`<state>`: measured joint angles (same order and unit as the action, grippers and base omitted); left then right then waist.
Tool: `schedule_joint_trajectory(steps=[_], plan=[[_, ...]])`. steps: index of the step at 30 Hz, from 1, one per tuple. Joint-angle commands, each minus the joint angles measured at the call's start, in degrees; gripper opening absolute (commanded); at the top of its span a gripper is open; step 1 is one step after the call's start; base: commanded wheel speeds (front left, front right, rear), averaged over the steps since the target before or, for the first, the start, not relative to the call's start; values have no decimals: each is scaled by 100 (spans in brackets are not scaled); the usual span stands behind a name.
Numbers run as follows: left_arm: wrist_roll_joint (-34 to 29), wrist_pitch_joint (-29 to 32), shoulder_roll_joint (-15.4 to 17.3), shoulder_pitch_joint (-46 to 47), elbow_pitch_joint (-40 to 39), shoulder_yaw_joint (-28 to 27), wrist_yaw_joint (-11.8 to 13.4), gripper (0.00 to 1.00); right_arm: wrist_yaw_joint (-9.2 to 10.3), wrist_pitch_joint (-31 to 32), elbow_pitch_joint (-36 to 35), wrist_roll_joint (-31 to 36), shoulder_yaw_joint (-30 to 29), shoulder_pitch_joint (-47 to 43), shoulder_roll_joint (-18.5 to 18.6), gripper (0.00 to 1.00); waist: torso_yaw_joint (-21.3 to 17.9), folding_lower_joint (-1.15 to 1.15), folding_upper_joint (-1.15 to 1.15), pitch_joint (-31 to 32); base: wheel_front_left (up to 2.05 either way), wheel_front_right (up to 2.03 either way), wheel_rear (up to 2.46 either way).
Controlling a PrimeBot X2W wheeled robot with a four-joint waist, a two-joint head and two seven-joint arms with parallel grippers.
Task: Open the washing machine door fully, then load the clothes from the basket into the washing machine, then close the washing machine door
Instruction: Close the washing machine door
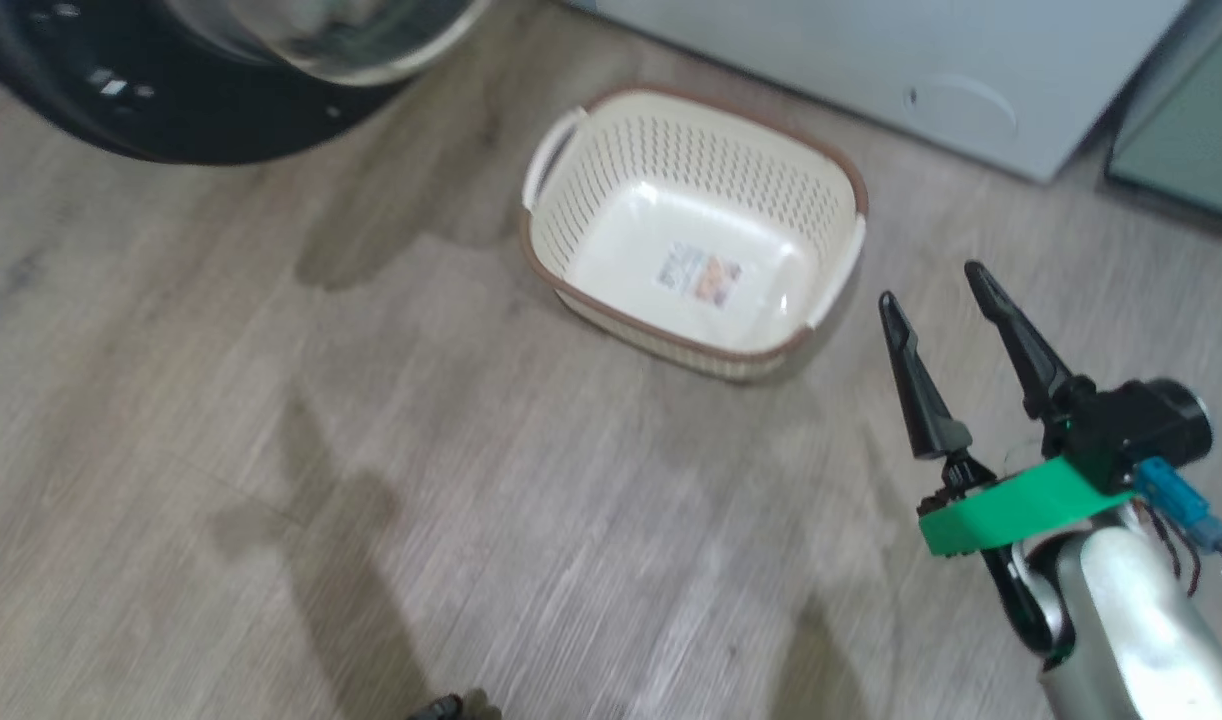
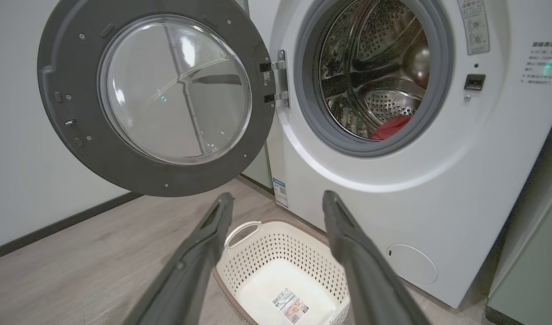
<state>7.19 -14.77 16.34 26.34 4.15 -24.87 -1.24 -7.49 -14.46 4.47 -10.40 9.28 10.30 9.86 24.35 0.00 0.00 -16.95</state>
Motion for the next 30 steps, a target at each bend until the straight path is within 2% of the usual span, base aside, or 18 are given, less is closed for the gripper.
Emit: schedule_joint_trajectory(steps=[1,8,11,15,22,30], plan=[[35,-23,430,272,-20,-293,-49,0,0,-35,-226,24,146,142,53,100,-292,0,0,-379,0,0,0],[692,-23,963,1810,1861,-1034,-226,0,0,7,-311,18,167,348,221,100,-589,0,0,-786,0,0,0],[1019,7,1241,2372,2877,-1515,49,0,0,21,-331,10,262,464,256,100,-778,0,0,-912,0,0,0],[1235,132,1731,2851,4031,-1817,263,0,0,14,-334,-16,269,555,261,100,-982,0,0,-1040,0,0,0],[2313,579,2060,3663,5309,-2729,280,0,0,-13,-293,-44,340,584,245,100,-1238,0,0,-1166,0,0,0],[2969,1303,2075,4198,6182,-3089,113,0,0,-38,-259,-53,357,633,221,100,-1379,0,0,-1219,0,0,0]])
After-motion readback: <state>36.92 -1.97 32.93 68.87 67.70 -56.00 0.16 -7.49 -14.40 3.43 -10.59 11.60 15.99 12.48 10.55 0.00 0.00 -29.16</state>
